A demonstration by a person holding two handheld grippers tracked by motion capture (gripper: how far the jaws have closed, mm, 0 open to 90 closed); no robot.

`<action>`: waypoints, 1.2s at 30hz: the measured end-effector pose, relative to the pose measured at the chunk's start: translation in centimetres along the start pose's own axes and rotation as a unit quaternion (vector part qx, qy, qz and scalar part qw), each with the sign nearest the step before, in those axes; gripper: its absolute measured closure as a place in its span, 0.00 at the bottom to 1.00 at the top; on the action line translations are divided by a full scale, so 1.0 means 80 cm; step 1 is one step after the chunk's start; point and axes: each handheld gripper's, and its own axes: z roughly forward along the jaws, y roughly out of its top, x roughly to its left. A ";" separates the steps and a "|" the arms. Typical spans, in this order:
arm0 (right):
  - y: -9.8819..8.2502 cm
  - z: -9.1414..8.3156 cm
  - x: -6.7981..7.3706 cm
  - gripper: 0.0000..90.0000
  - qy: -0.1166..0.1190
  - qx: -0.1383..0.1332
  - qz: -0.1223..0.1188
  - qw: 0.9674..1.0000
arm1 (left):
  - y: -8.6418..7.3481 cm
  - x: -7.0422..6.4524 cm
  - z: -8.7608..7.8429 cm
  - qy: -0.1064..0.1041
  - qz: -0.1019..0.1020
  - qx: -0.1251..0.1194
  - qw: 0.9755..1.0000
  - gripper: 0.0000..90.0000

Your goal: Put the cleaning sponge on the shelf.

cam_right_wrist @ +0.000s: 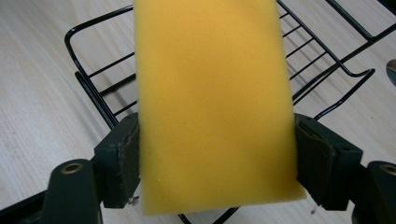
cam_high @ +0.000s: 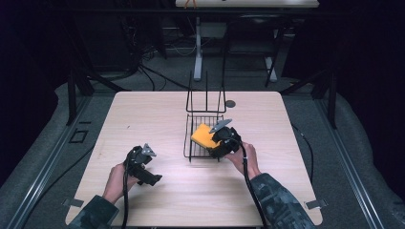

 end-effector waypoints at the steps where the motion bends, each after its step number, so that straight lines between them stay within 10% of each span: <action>1: 0.000 0.000 0.000 0.27 0.000 -0.001 0.001 1.000 | 0.000 0.000 0.000 0.000 -0.001 0.000 1.000 0.04; 36: -0.006 0.007 0.000 0.24 0.008 -0.023 0.019 1.000 | 0.000 -0.001 0.001 -0.003 0.000 0.002 1.000 0.04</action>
